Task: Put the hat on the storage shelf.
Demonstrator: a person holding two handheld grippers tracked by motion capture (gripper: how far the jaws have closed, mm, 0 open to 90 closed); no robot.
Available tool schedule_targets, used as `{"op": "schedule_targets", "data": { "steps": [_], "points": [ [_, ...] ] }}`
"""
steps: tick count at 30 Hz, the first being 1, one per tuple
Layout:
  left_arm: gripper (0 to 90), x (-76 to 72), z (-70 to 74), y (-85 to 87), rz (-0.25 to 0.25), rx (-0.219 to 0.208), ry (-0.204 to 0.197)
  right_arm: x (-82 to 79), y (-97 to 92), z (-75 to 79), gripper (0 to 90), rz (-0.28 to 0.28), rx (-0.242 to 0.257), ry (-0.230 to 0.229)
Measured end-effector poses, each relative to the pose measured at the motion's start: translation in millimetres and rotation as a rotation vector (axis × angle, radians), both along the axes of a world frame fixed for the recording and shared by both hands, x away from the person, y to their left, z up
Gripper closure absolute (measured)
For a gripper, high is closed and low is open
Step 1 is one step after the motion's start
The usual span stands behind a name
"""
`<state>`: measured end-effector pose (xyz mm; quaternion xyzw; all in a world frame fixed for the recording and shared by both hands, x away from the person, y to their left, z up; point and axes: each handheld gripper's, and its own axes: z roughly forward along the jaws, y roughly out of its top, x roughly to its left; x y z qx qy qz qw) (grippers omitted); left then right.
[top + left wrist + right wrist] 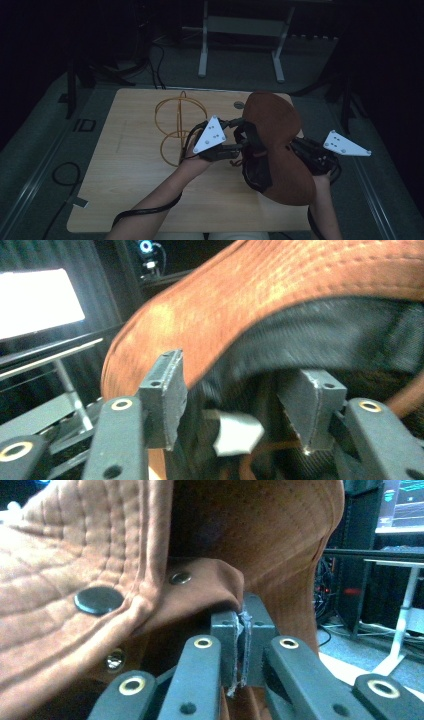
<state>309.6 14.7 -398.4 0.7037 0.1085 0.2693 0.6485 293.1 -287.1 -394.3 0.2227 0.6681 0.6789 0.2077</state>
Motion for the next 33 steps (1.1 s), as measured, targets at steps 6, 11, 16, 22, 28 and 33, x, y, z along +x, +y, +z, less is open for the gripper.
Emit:
{"op": "schedule_targets", "data": {
  "steps": [6, 11, 16, 22, 28, 33],
  "points": [
    [38.0, -8.2, -1.0, 18.2, 0.042, 0.031, 0.029, 8.5, -0.9, 8.2, 87.0, -0.055, 0.011, 0.004],
    [30.9, -19.0, -4.6, 42.5, 0.063, 0.057, 0.086, 16.3, -0.9, 15.0, 87.0, -0.079, 0.024, 0.011],
    [17.4, -30.4, -10.7, 71.0, 0.12, 0.041, 0.117, 21.7, 2.9, 22.2, 87.0, -0.099, 0.032, 0.007],
    [17.2, -41.4, -18.0, 102.0, 0.166, 0.03, 0.138, 31.9, 10.4, 32.8, 86.9, -0.111, 0.036, 0.004],
    [14.0, -53.0, -34.8, 128.6, 0.206, 0.028, 0.163, 44.3, 23.1, 44.1, 86.9, -0.12, 0.028, 0.001],
    [4.6, -60.8, -56.1, 149.1, 0.261, 0.043, 0.202, 58.5, 37.6, 54.7, 86.9, -0.126, 0.023, 0.0]
  ]
}}
